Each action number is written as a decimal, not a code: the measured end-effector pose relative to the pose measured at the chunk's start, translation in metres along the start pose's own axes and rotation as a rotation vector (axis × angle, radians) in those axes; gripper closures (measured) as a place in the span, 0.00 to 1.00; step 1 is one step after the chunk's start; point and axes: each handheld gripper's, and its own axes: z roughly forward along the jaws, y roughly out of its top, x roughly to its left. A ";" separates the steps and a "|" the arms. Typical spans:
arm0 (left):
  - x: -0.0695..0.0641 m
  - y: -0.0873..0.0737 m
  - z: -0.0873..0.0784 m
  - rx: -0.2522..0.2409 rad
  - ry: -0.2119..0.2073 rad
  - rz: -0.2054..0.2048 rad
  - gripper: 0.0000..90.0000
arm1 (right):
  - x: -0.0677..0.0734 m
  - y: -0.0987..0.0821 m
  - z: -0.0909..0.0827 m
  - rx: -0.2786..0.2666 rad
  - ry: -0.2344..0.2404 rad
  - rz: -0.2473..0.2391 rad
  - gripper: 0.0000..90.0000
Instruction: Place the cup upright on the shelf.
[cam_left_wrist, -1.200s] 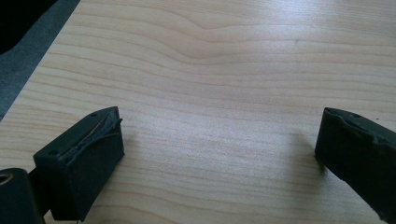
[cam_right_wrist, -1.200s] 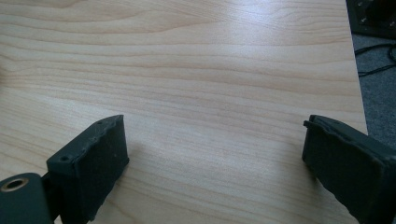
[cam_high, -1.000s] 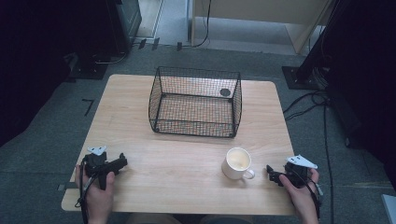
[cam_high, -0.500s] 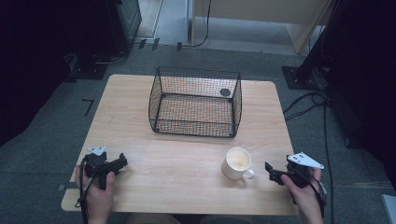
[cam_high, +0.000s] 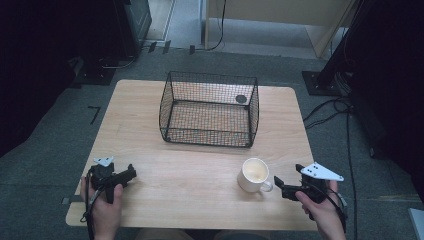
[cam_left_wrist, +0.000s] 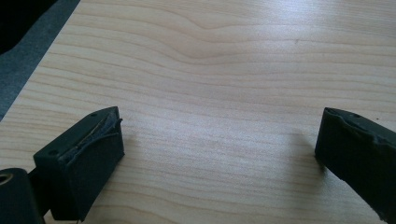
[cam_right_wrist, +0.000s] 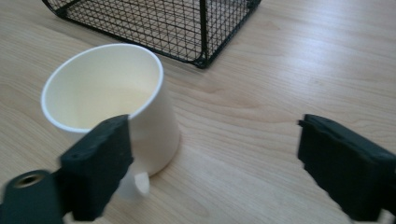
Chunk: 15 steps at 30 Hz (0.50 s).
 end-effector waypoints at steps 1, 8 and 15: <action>0.000 0.000 0.000 0.000 0.000 0.000 0.01 | 0.002 0.000 0.000 -0.003 0.003 0.000 0.14; 0.000 0.000 0.000 0.001 -0.001 0.001 0.01 | 0.011 -0.002 0.006 0.038 0.094 -0.042 0.20; 0.000 0.000 0.000 0.001 0.000 0.001 0.01 | 0.018 -0.007 0.016 0.058 0.133 -0.072 0.25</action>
